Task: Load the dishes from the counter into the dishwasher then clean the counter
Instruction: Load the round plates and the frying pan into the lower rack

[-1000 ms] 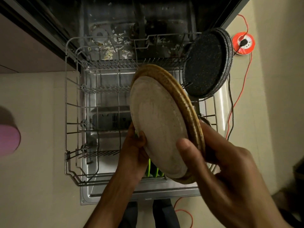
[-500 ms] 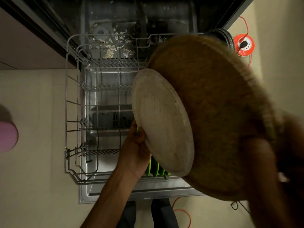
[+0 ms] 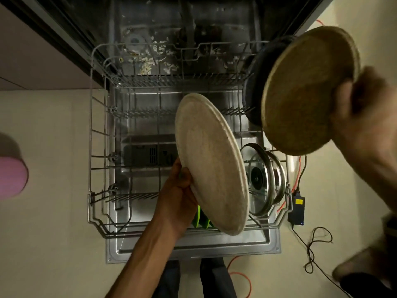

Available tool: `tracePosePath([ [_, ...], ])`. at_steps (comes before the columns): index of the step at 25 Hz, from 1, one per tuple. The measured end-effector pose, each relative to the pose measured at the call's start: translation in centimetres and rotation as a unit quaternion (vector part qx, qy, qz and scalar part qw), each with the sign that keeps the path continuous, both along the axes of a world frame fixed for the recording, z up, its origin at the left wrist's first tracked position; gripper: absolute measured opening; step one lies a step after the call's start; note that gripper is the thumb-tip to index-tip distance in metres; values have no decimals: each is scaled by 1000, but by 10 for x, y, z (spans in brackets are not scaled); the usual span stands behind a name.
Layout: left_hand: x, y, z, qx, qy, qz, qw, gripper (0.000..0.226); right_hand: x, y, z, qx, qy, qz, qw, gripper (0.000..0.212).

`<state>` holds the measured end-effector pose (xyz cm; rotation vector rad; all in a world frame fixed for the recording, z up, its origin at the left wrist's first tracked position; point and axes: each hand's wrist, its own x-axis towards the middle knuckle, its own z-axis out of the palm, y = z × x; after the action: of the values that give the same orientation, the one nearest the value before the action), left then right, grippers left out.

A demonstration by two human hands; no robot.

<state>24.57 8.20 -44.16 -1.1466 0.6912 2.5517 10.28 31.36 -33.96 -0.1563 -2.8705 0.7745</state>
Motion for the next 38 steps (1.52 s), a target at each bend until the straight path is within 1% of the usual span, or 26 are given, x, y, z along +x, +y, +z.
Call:
tracePosePath([
  [2, 2, 0, 2, -11, -1, -12, 1000, 59, -8, -8, -15, 9, -33, 0, 999, 30],
  [5, 5, 1, -1, -7, -16, 6, 1000, 59, -19, -13, -33, 35, -31, -3, 999, 24],
  [8, 5, 3, 4, 5, -21, 10, 1000, 56, -26, -11, -50, 34, -68, 5, 997, 30],
  [10, 5, 3, 6, 5, -18, 4, 1000, 50, -33, -14, -59, 30, -98, 14, 995, 28],
  [13, 2, 3, 8, 6, -15, 5, 1000, 46, -52, -20, -68, 25, -108, 33, 993, 26],
  [18, 0, 3, 11, 11, -18, 14, 1000, 45, -86, -31, -72, 35, -141, 26, 989, 27],
  [22, -1, 5, 12, 13, -30, 25, 999, 48, -97, -32, -74, 47, -135, 32, 989, 34],
  [26, -3, 4, 12, 9, -36, 19, 999, 51, -93, -27, -73, 38, -90, 49, 994, 39],
  [29, -7, 4, 13, 7, -33, 19, 999, 51, -71, -21, -67, -2, -85, 60, 995, 43],
  [31, -9, 4, 14, -4, -32, 11, 999, 54, -49, -22, -57, -27, -103, 48, 993, 44],
  [32, -9, 5, 14, -14, -36, 5, 999, 54, -36, -25, -50, -49, -119, 36, 991, 43],
  [34, -11, 6, 13, -44, -54, -4, 998, 54, -2, -35, -30, -127, -161, 44, 978, 29],
  [35, -12, 6, 13, -61, -69, -2, 996, 52, 18, -41, -18, -185, -187, 68, 962, 26],
  [36, -14, 7, 14, -77, -83, 7, 994, 52, 39, -48, -5, -247, -218, 89, 940, 33],
  [37, -16, 8, 16, -92, -92, 15, 991, 52, 58, -55, 10, -315, -254, 102, 909, 42],
  [38, -19, 9, 19, -108, -94, 19, 990, 51, 75, -60, 23, -359, -280, 107, 884, 47],
])
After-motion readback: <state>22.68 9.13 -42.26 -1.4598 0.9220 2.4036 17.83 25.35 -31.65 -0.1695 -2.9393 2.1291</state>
